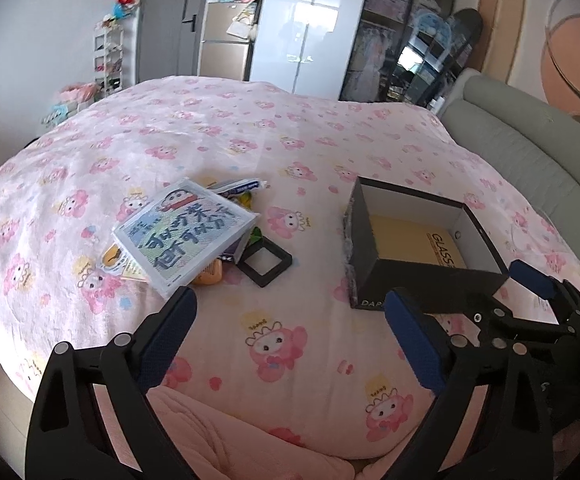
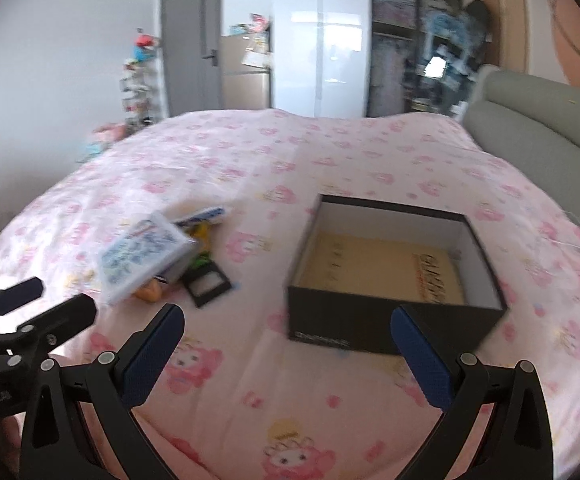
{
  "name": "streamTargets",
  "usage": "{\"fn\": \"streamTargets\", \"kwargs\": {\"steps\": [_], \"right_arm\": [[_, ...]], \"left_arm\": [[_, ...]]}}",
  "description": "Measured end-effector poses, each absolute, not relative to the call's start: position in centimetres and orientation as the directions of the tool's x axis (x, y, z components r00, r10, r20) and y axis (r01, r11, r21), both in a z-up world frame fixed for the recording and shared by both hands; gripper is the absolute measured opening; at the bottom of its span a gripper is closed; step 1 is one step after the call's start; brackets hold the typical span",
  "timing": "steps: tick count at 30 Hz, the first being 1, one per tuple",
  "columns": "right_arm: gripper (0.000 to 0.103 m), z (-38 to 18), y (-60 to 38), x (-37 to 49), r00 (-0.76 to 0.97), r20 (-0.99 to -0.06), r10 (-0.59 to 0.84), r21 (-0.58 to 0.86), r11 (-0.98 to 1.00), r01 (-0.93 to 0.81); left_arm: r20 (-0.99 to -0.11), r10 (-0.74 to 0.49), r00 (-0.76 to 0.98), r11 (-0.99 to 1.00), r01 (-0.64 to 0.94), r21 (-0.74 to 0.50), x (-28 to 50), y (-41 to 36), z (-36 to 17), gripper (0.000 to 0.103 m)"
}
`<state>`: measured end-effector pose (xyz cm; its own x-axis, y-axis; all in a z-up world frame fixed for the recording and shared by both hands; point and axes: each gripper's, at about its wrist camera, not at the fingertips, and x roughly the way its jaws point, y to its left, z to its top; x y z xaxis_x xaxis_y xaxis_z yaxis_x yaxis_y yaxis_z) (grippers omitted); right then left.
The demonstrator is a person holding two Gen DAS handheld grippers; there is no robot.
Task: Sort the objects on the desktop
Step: 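Move the left tool toward the Shin-chan drawing pad in its clear bag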
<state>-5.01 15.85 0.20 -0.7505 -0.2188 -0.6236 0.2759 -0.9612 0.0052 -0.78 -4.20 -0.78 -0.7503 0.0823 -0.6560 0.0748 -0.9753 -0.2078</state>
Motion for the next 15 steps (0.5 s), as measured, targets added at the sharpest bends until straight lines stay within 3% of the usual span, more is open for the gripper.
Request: {"fn": "streamTargets", "kwargs": {"steps": [5, 8, 11, 13, 15], "right_arm": [[0.101, -0.1, 13.6, -6.1, -0.716, -0.622, -0.316, 0.033, -0.925, 0.380], [0.091, -1.4, 12.2, -7.6, -0.663, -0.656, -0.361, 0.079, -0.906, 0.416], [0.065, -3.0, 10.8, -8.6, -0.620, -0.691, -0.372, 0.088, -0.894, 0.439], [0.038, -3.9, 9.8, -9.3, -0.597, -0.713, -0.367, 0.079, -0.888, 0.452], [0.032, -4.4, 9.0, -9.9, -0.586, -0.727, -0.358, 0.062, -0.884, 0.464]], "left_arm": [[-0.687, 0.037, -0.726, -0.961, 0.163, -0.224, -1.0, -7.4, -2.2, 0.086], [-0.701, 0.028, -0.713, -0.947, 0.204, -0.246, -1.2, -9.2, -3.4, 0.078], [-0.718, 0.024, -0.696, -0.933, 0.242, -0.266, -1.7, -10.8, -4.7, 0.072], [-0.736, 0.021, -0.677, -0.917, 0.281, -0.284, -2.5, -12.0, -5.9, 0.067], [-0.756, 0.017, -0.654, -0.885, 0.342, -0.316, -3.6, -13.4, -7.3, 0.064]]}}
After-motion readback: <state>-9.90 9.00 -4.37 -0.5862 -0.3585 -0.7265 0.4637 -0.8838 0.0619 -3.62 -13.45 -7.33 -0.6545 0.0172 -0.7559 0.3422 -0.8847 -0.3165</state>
